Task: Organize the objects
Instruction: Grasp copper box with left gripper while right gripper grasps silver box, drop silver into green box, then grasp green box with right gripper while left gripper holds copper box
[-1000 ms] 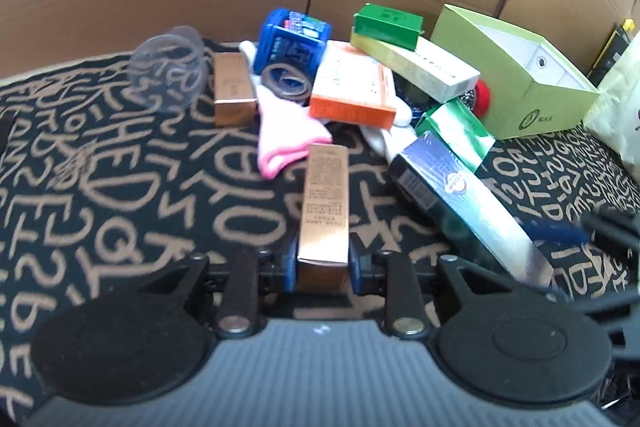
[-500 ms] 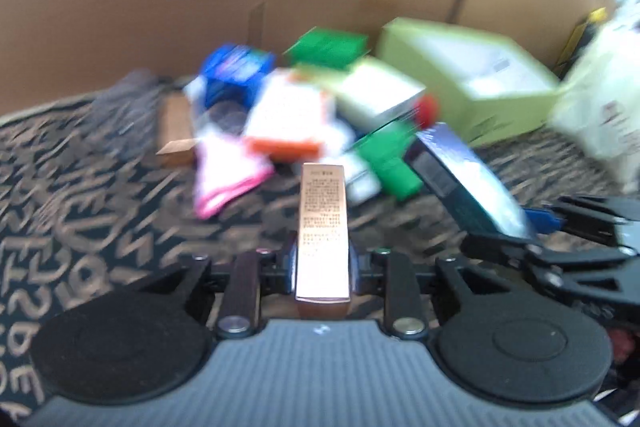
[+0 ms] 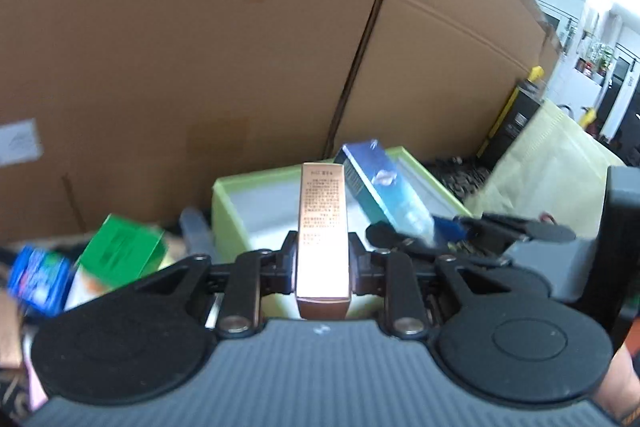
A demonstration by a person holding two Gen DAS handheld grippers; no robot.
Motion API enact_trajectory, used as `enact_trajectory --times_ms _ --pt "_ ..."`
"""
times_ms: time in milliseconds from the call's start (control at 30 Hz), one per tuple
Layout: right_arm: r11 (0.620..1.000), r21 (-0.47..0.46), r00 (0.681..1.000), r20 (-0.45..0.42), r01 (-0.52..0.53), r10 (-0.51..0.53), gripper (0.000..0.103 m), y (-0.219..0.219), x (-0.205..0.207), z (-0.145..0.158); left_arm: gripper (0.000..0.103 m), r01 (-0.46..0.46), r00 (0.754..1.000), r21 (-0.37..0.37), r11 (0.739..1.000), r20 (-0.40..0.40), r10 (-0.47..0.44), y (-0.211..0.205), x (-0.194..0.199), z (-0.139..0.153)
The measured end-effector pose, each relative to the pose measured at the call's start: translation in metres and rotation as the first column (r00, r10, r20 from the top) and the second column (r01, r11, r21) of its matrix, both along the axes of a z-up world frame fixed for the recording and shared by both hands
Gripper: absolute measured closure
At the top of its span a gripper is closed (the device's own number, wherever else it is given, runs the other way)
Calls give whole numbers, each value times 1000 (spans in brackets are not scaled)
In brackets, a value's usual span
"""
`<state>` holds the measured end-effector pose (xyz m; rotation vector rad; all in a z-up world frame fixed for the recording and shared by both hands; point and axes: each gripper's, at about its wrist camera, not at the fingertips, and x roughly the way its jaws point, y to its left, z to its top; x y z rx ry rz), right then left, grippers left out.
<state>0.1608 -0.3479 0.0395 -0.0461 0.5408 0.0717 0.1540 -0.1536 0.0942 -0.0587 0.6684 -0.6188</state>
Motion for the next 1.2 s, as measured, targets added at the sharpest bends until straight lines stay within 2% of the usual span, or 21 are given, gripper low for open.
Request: enact_trajectory --times_ms 67,167,367,433,467,500,533,600,667,733,867,1033,1200 --pt "1000 14 1000 -13 24 -24 60 -7 20 -7 80 -4 1000 10 1000 11 3 -19 15 -6" --pt "999 17 999 -43 31 -31 60 -11 38 -21 80 1 1000 39 999 -30 0 -41 39 -25" --pt "1000 18 993 -119 7 -5 60 -15 54 -49 80 -7 996 96 995 -84 15 -53 57 -67" --pt "1000 2 990 -138 6 -5 60 -13 59 -57 68 -16 996 78 997 -83 22 -53 60 -74" --pt "1000 -9 989 -148 -3 1 60 -12 62 -62 41 -11 996 63 998 -82 17 -52 61 -76" --pt "1000 -19 987 -158 -15 11 56 -10 65 -65 22 -5 997 43 999 -71 8 -48 58 -75" --pt "999 -33 984 -178 -28 22 46 -7 70 -66 17 -16 999 29 999 -47 18 -39 55 -68" --pt "998 -59 984 -177 -15 4 44 -10 67 -61 3 -32 999 26 999 22 32 -28 42 -56" --pt "998 -52 995 -98 21 -26 41 -19 52 -41 0 -31 996 31 999 84 29 -18 27 -47" --pt "999 -11 999 -19 43 -43 29 -25 27 -22 0 -54 991 43 998 128 48 -7 9 -34" --pt "999 34 996 88 26 -29 24 -26 -27 5 0 -111 979 55 992 176 99 19 -29 -22" --pt "996 63 988 144 -68 58 20 -5 -85 4 0 -202 964 67 977 187 186 60 -75 -18" --pt "990 55 978 174 -129 118 17 26 -122 -13 0 -282 944 81 956 198 262 102 -112 -30"
